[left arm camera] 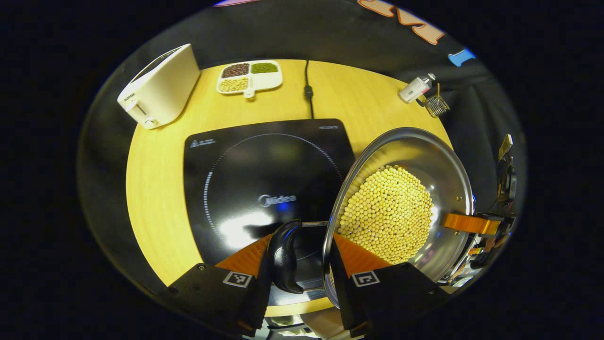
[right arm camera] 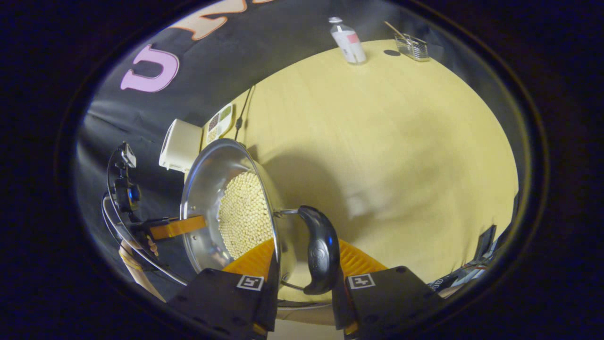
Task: First push the handle of the pot to place it horizontally, then grasp the pot with both hands and set it on the induction cooktop.
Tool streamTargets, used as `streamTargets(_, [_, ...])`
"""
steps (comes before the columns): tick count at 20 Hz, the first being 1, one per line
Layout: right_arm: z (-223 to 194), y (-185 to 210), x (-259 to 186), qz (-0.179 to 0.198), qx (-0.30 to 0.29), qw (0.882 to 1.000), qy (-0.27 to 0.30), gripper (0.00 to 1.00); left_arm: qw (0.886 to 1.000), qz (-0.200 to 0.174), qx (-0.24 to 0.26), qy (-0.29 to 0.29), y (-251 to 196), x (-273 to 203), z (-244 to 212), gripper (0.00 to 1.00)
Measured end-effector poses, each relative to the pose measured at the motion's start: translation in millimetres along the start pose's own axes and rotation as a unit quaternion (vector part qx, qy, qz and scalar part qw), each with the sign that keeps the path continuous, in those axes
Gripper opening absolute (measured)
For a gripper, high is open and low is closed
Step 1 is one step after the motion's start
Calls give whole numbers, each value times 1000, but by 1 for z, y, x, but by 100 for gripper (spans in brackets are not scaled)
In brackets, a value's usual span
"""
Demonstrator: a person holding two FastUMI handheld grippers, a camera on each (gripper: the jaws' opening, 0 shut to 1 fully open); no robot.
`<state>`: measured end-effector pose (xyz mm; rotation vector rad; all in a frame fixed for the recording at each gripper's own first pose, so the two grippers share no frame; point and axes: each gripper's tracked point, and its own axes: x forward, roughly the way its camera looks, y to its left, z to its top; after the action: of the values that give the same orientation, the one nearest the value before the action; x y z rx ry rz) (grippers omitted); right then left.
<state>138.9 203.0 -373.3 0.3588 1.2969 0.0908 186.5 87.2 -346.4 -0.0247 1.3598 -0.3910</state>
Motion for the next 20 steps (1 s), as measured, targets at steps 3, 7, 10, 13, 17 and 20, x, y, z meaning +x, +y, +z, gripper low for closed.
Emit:
streamTargets(3, [-7,30,13,-1,-7,1000,-3,44,1000,6,-2,-11,34,-7,-1,63])
streamTargets(7, [-10,56,32,-5,-15,1000,-9,49,999,18,5,-26,67,-12,2,63])
streamTargets(10, [-5,71,44,-4,-16,1000,-17,43,999,25,10,-34,85,-15,5,62])
streamTargets(13, [-3,79,59,-6,-18,1000,-22,50,998,37,14,-40,104,-10,12,62])
streamTargets(17, [3,87,74,-10,-17,999,-30,50,997,45,19,-53,115,-8,18,62])
streamTargets(20, [7,92,81,-7,-18,999,-35,50,997,50,24,-61,121,-11,22,62])
